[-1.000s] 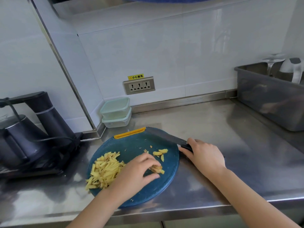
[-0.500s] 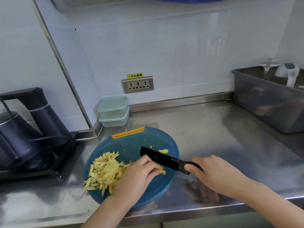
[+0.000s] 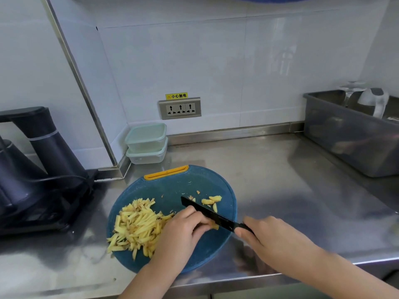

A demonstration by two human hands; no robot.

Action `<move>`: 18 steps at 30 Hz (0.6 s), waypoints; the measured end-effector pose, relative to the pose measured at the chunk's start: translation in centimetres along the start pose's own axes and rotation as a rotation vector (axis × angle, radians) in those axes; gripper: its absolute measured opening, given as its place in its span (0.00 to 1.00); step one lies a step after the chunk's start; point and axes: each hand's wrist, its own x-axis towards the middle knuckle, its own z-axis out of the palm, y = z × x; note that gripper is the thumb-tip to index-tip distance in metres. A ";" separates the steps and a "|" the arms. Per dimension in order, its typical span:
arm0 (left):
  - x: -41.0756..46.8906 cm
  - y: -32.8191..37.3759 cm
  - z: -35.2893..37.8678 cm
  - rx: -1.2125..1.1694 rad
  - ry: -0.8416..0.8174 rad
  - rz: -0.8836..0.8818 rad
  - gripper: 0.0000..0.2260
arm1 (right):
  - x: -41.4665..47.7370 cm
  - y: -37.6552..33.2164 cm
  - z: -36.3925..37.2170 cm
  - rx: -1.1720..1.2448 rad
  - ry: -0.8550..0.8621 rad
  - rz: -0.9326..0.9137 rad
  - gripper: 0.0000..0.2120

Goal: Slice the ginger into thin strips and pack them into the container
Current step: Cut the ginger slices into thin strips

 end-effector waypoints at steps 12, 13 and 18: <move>0.0 0.0 0.1 0.030 0.014 0.028 0.05 | 0.4 0.1 -1.4 0.167 0.034 0.054 0.21; 0.0 0.1 0.1 0.036 0.014 0.030 0.05 | 0.4 0.1 -1.4 0.179 0.029 0.056 0.21; -0.1 0.0 0.1 0.063 0.005 0.027 0.05 | 0.2 0.4 -1.4 0.174 0.008 0.051 0.21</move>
